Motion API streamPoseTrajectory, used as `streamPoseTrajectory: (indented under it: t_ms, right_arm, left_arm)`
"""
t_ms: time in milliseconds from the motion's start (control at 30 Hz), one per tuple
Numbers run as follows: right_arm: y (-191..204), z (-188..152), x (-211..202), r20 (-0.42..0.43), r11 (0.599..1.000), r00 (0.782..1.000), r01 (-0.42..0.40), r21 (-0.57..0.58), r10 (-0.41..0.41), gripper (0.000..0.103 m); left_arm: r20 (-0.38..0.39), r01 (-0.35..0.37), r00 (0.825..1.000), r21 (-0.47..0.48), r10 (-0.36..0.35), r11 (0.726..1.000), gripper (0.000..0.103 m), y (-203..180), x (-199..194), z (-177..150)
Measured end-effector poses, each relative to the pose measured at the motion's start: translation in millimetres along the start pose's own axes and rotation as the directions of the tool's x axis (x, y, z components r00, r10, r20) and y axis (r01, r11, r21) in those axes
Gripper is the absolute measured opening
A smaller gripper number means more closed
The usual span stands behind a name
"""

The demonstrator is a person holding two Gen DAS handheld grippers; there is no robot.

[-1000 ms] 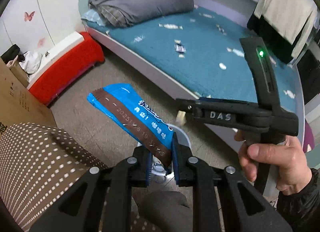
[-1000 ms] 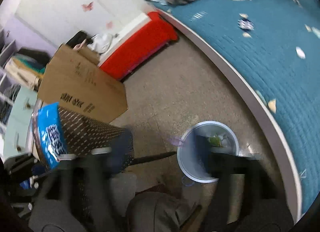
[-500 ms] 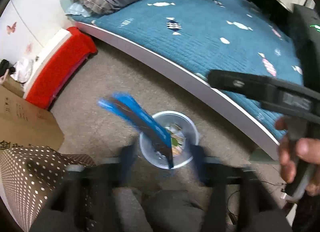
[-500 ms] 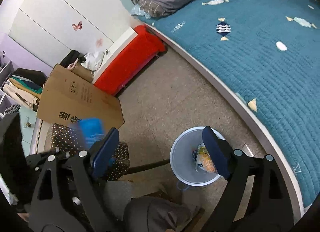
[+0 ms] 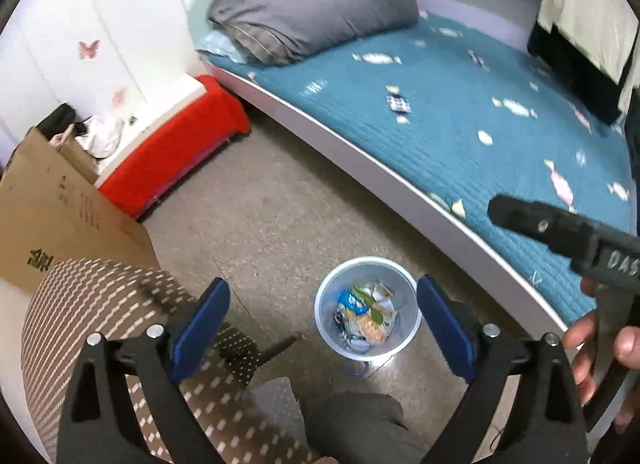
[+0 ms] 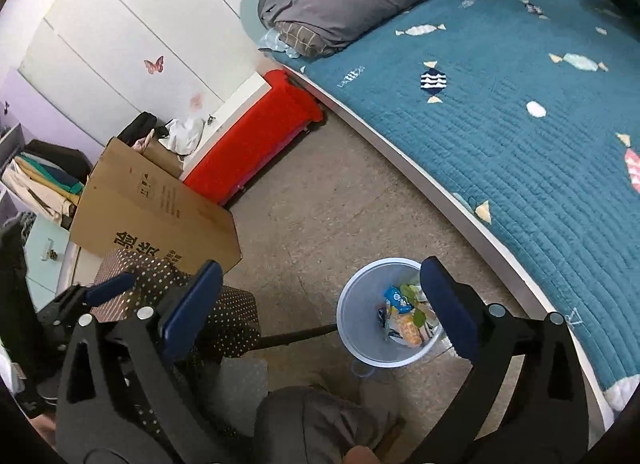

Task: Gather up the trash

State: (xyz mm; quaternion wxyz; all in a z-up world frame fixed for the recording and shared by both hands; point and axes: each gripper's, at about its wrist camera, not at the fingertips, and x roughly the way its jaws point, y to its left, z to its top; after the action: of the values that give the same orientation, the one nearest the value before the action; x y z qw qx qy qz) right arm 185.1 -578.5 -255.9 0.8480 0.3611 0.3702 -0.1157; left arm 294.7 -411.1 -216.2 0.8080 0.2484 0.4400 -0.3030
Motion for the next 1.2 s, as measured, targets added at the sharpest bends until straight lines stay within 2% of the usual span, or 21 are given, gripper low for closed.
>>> streamPoseTrajectory:
  t_ms: [267,500,667,767,800,967,1067,1200]
  right_arm:
    - [58.8,-21.5,-50.5,0.052,0.993,0.999,0.005,-0.121,0.002,0.097]
    - [124.7,-51.1,-103.1,0.1,0.966,0.994,-0.009,-0.258,0.036,0.097]
    - [164.7,-70.9,-139.3,0.148,0.937,0.986,-0.018,-0.349,0.074,0.097]
    - [186.2,-83.1,-164.2,0.181,0.916,0.978,-0.028,-0.399,0.109,0.097]
    - [192.4,-86.4,-171.7,0.189,0.911,0.975,-0.03,-0.412,0.118,0.097]
    - [218.7,-106.2,-213.8,0.244,0.885,0.956,-0.032,-0.464,0.163,0.097]
    - [230.4,-119.2,-237.4,0.279,0.871,0.943,-0.022,-0.49,0.181,0.097]
    - [239.3,-137.9,-265.8,0.319,0.855,0.926,-0.01,-0.519,0.204,0.097]
  left_arm:
    - [0.133,-0.033,0.99,-0.13,0.051,0.991,0.094,22.5,-77.2,-41.2]
    - [0.243,-0.091,0.958,-0.246,0.152,0.965,0.094,40.2,-149.0,-90.2]
    - [0.321,-0.121,0.919,-0.325,0.23,0.938,0.094,49.9,-203.1,-123.4]
    - [0.361,-0.149,0.885,-0.376,0.293,0.914,0.094,53.5,-236.0,-141.4]
    - [0.374,-0.164,0.868,-0.403,0.326,0.9,0.094,54.6,-249.1,-148.4]
    - [0.392,-0.217,0.821,-0.457,0.414,0.863,0.097,54.7,-295.0,-170.7]
    - [0.413,-0.221,0.796,-0.481,0.441,0.849,0.097,52.8,-320.7,-183.3]
    - [0.46,-0.177,0.763,-0.527,0.454,0.831,0.098,53.7,-356.3,-203.8]
